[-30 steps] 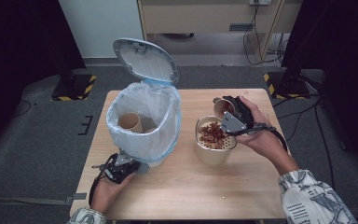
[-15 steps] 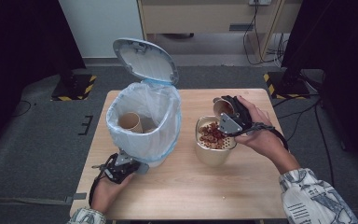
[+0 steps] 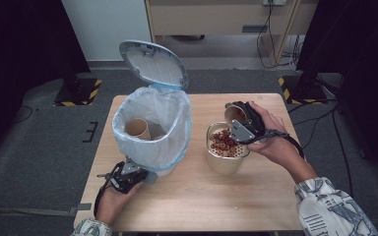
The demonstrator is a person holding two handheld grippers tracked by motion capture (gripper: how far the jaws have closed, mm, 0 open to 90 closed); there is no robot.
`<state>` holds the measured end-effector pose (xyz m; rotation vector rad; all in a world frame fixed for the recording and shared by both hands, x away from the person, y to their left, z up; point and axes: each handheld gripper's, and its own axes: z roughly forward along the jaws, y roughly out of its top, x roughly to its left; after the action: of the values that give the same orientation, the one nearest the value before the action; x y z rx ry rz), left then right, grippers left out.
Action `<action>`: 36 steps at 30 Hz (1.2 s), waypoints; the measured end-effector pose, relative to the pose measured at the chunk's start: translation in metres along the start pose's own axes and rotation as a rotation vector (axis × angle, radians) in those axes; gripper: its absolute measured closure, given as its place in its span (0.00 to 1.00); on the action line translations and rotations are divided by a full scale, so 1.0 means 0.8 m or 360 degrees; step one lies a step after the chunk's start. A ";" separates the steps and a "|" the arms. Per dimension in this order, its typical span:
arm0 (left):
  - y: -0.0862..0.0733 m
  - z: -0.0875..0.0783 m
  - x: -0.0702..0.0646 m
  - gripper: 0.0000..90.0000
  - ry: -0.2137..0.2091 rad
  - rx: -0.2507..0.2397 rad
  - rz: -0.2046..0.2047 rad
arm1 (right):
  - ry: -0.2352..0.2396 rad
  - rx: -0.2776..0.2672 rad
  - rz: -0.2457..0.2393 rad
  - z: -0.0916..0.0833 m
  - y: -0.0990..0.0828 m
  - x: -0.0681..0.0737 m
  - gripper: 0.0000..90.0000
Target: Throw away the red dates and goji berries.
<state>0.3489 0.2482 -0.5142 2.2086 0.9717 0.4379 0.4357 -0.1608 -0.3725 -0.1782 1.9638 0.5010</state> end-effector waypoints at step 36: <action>0.000 0.000 0.000 1.00 -0.0001 0.0002 -0.0002 | 0.0002 0.0249 -0.0528 0.003 0.021 0.007 0.30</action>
<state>0.3490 0.2482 -0.5141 2.2092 0.9731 0.4366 0.4297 -0.1442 -0.3744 -0.3962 1.9156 0.1309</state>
